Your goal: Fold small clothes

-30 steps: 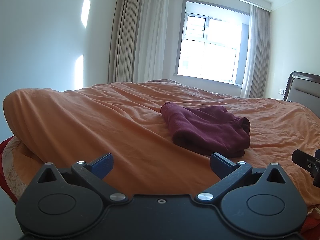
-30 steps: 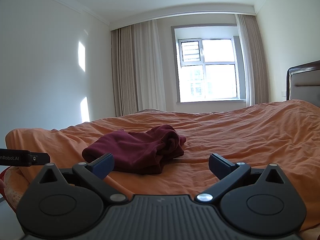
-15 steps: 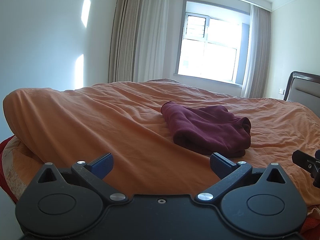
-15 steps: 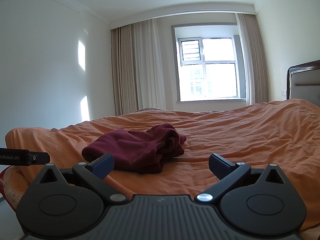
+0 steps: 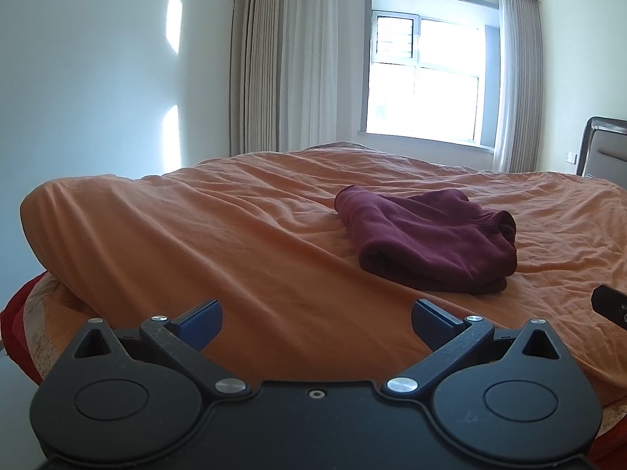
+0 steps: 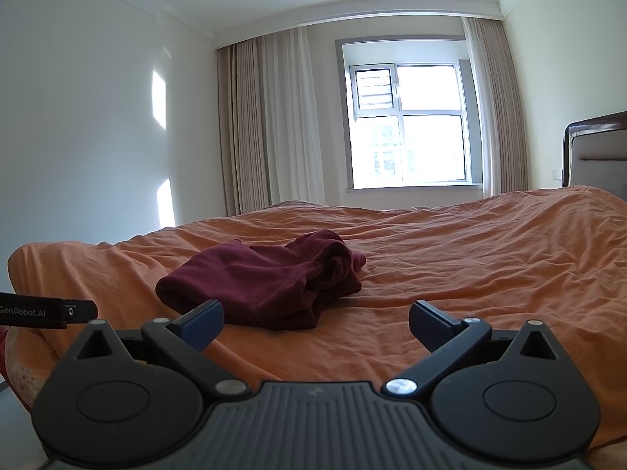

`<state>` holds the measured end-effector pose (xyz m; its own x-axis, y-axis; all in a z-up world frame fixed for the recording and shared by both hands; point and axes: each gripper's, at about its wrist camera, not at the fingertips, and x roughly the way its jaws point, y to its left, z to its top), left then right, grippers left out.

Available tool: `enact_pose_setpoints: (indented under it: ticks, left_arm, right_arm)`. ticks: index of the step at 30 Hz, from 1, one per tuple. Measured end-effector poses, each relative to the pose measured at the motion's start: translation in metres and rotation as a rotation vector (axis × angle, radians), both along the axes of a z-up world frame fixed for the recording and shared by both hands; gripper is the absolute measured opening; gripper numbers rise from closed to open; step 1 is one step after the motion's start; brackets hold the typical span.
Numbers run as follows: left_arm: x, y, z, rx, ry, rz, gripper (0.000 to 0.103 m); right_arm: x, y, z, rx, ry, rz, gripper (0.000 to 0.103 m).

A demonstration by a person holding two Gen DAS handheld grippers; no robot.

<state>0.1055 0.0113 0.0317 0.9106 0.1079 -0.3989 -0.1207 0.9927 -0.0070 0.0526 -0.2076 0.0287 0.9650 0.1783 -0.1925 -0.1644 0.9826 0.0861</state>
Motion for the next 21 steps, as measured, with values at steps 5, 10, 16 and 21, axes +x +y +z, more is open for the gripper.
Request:
enact_pose_setpoints:
  ticks: [5, 10, 16, 21]
  left_arm:
    - [0.006, 0.003, -0.003, -0.015, 0.014, 0.000, 0.102]
    - [0.014, 0.004, -0.007, -0.014, 0.030, 0.003, 0.102]
    - [0.023, 0.004, -0.013, -0.014, 0.053, 0.003, 0.102]
    - [0.030, 0.002, -0.016, -0.008, 0.066, 0.000, 0.102]
  right_arm:
    - [0.007, 0.001, -0.004, 0.000, 0.018, 0.001, 0.103]
    - [0.014, 0.001, -0.008, 0.000, 0.039, 0.002, 0.103]
    - [0.022, 0.000, -0.014, 0.001, 0.066, 0.002, 0.103]
    - [0.030, 0.000, -0.016, 0.000, 0.081, 0.005, 0.103]
